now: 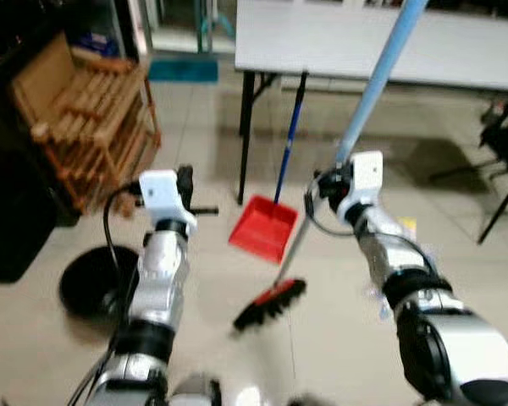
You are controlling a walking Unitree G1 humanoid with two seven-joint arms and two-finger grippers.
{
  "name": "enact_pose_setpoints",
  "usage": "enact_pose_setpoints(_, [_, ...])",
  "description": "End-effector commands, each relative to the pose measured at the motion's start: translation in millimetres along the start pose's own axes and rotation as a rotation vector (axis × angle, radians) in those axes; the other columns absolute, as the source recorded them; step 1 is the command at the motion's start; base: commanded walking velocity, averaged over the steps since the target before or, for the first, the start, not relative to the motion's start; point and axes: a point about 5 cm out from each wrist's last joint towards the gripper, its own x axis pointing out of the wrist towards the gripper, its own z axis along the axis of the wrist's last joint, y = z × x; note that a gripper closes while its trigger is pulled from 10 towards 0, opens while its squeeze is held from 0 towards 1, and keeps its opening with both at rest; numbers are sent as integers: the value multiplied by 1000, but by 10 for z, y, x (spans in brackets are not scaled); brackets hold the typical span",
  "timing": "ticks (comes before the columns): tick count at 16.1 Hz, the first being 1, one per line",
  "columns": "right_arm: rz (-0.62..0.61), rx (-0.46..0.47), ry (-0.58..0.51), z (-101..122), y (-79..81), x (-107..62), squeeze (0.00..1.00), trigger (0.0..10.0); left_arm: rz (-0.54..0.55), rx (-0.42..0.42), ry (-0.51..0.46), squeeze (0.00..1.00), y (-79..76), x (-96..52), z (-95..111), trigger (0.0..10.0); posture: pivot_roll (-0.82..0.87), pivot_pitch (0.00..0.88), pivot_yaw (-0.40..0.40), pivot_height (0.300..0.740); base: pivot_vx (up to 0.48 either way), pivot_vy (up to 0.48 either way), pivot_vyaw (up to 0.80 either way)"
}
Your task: Sweep floor
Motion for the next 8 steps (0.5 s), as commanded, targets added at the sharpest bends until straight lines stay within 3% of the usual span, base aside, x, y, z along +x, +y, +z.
enact_pose_setpoints(1, [-6, 1, -30, 78, -38, 6, 0, 10000, -11, -7, 6, 0, -54, -2, -6, 10000, 17, 74, -40, 740, -262, 0, 0])
enact_pose_setpoints(8, [22, -11, -21, 64, -16, 4, 0, 10000, 8, -9, 11, 0, -39, -7, -14, 10000, 22, 74, -45, 740, 0, 0, 0])
